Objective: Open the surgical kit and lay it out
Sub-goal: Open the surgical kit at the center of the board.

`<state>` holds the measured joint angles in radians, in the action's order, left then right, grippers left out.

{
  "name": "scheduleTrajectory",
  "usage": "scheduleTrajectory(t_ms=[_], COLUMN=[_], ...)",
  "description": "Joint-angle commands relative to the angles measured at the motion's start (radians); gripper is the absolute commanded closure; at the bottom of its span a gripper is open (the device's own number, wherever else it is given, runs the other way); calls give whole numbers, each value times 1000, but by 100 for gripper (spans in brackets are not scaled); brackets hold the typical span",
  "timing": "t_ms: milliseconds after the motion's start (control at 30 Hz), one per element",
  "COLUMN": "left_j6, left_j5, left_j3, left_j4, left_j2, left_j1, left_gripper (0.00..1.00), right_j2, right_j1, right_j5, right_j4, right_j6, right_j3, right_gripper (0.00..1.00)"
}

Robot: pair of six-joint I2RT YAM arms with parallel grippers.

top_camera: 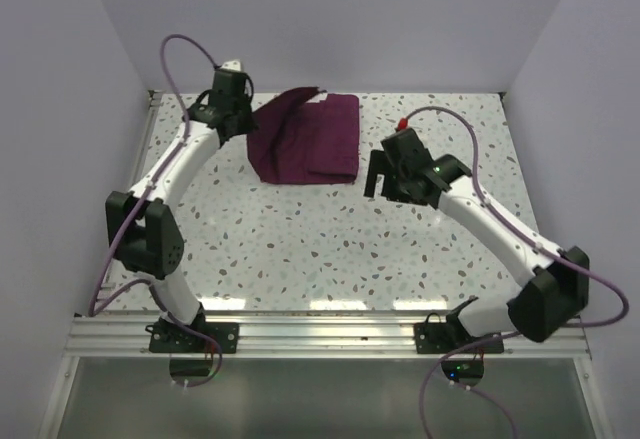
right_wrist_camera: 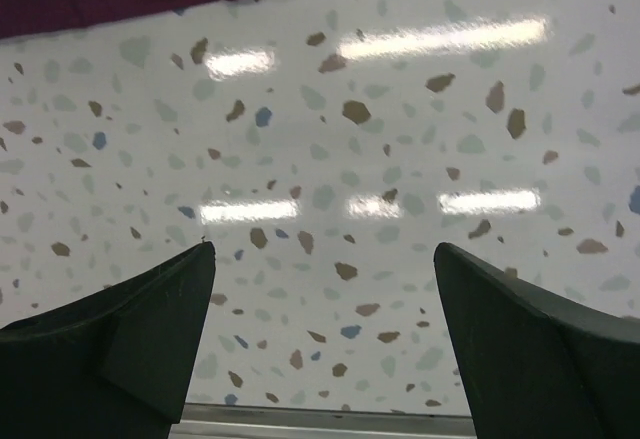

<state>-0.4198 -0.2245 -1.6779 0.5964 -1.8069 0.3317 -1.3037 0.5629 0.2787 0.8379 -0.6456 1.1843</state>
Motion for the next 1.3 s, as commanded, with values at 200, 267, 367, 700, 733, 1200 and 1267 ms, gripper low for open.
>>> scheduleTrajectory(t_ms=[200,267,367,700,733,1200,1267], left_j6=[-33,-21,-8,-11,-29,-146,-151], left_j5=[189,200,252,286,293,344,358], left_j3=[481,527,608,597,593,495,477], left_j4=[-141,-165,-199,-248,-256,-326,-336], left_j2=[142,130,106,12,-3,-186,-212], left_j1=[-221,-244,-273,-361,-373,-459,-459], left_gripper=[22,14,4,0,0,14,54], right_j2=[-550,-647,-814,-1155,-1164,-1247,-1247], right_j1=[26,34,38,48,49,55,55], right_j5=[-127,-139,-197,-173,-161,-142,-162], right_j4=[-57,-23,13,29,39,98,102], right_j6=[63,64,22,-51,-52,21,24], right_j3=[503,642,822,1161,1166,1055,1049], right_gripper=[6,6,6,5,5,85,100])
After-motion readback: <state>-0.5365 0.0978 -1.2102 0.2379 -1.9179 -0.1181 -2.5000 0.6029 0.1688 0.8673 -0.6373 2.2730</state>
